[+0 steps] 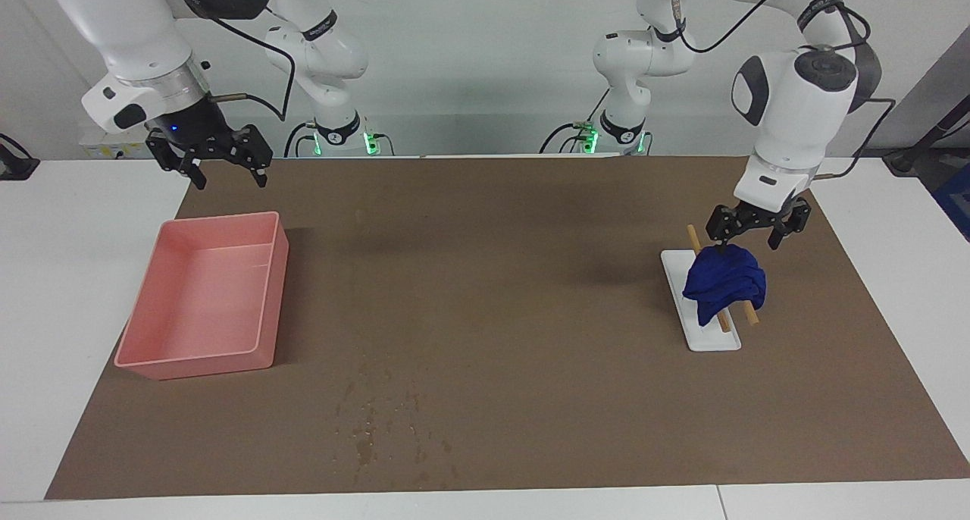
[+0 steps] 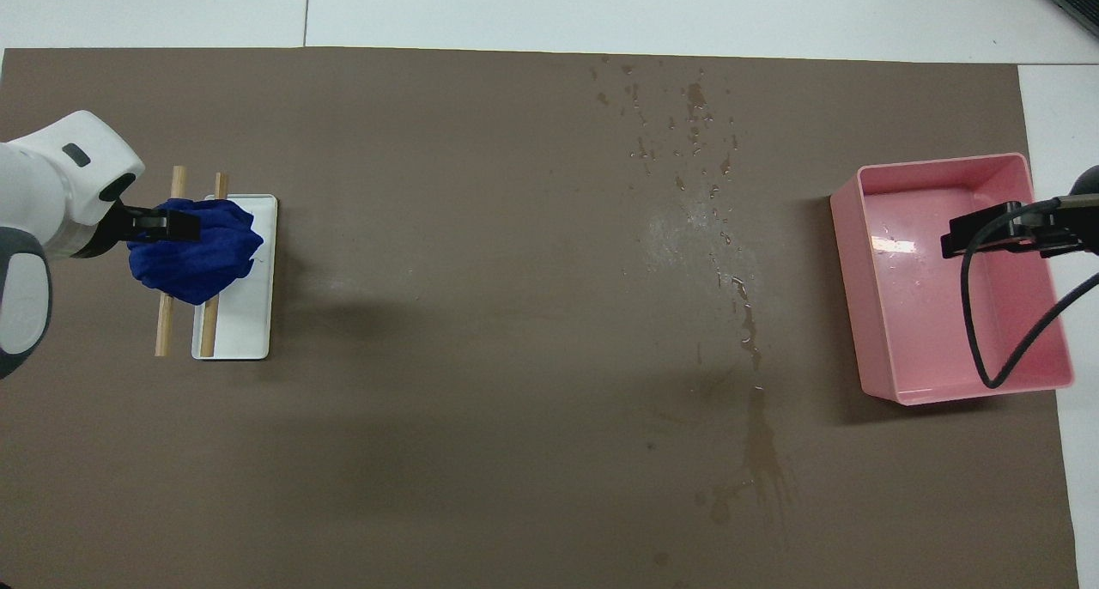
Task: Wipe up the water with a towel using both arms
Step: 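Grasp the blue towel on the white tray with the left gripper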
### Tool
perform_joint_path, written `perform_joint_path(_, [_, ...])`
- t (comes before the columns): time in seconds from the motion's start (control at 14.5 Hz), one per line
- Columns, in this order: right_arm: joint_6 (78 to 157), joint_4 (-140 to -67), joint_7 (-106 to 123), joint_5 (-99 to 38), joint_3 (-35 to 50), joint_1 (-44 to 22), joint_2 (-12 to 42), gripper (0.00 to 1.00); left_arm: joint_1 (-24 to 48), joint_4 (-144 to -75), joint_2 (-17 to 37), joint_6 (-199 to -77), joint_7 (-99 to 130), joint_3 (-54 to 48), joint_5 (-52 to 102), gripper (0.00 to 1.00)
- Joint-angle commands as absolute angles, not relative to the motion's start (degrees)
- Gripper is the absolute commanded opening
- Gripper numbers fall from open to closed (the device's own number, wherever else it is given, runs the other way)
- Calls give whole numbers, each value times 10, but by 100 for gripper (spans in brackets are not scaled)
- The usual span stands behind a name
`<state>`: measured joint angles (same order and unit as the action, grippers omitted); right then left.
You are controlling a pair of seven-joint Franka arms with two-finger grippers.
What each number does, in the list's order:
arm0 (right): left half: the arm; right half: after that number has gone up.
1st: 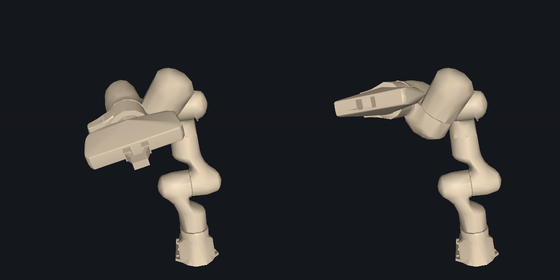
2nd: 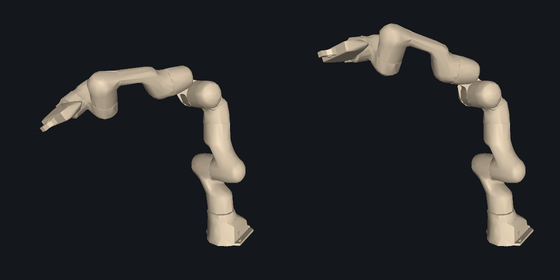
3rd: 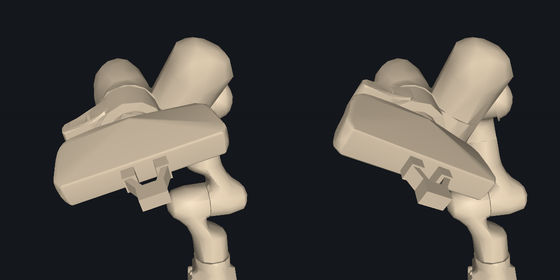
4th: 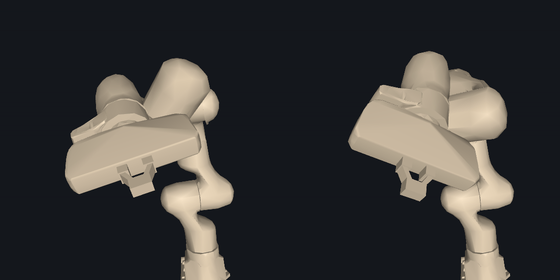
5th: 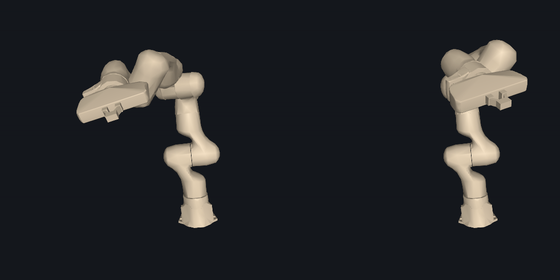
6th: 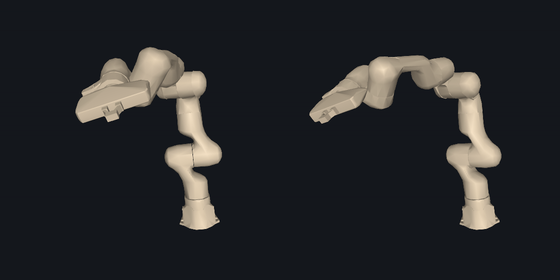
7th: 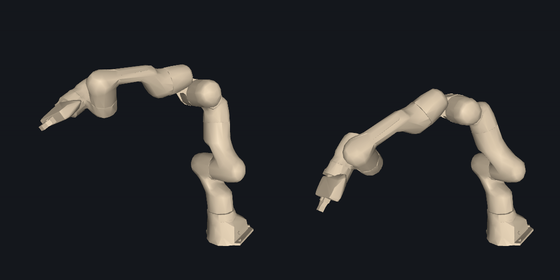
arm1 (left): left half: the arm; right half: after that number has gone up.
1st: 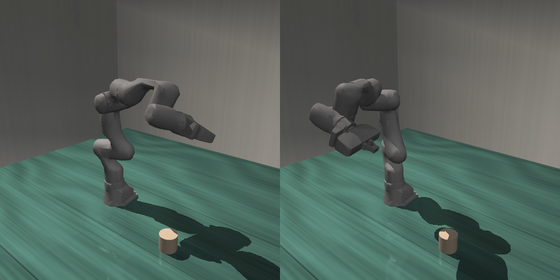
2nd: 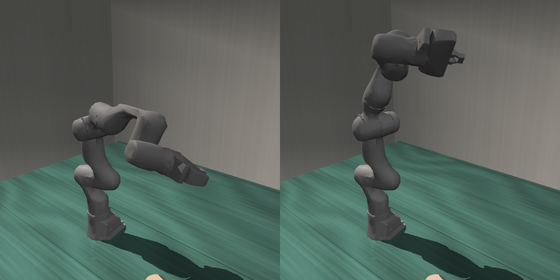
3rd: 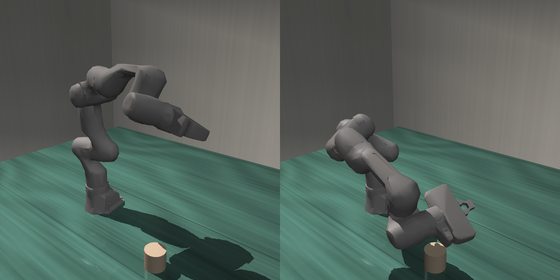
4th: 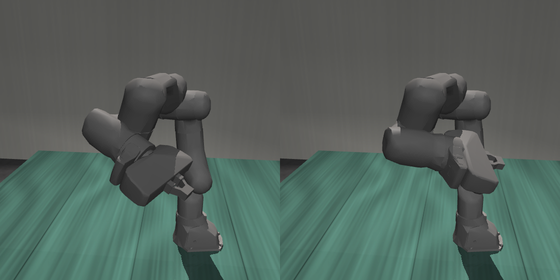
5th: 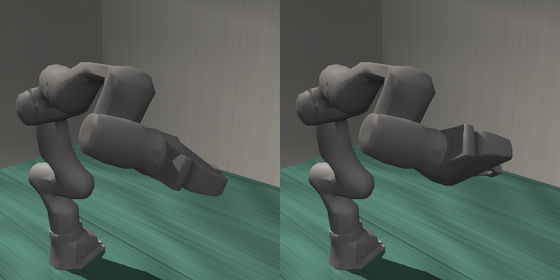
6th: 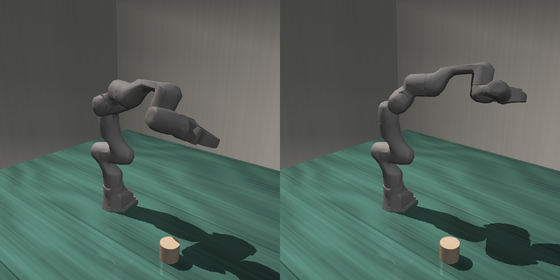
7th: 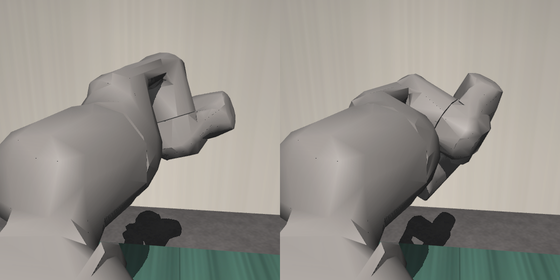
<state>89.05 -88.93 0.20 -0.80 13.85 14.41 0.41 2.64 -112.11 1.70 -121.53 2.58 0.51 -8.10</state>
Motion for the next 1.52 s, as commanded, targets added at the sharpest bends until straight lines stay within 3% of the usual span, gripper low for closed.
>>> perform_joint_path(0.0, [895,-911,-2,-4,141,146,-13,100,14,-1179,4,-1279,40,4,-96,100])
perform_joint_path(0.48, [896,-912,-1,-4,142,146,-13,100,5,-1209,28,-1355,40,5,-99,99])
perform_joint_path(0.55, [896,-913,-1,-4,142,146,-14,100,5,-1209,30,-1356,40,5,-99,92])
perform_joint_path(0.76, [897,-914,-1,-4,142,146,-16,100,4,-1200,33,-1350,46,5,-99,43])
perform_joint_path(0.9, [898,-914,-2,-5,142,146,-16,100,4,-1199,33,-1348,46,5,-99,21])
perform_joint_path(1.1, [901,-919,-7,-11,142,146,-17,100,4,-1192,33,-1347,46,5,-104,18])
perform_joint_path(1.17, [901,-924,-10,-12,142,145,-18,100,4,-1186,33,-1339,46,5,-110,5])
perform_joint_path(1.24, [901,-926,-16,-13,142,144,-22,100,4,-1175,38,-1325,46,5,-111,0])
perform_joint_path(1.45, [904,-936,-68,-53,142,143,-25,100,4,-1141,46,-1278,55,4,-109,0])
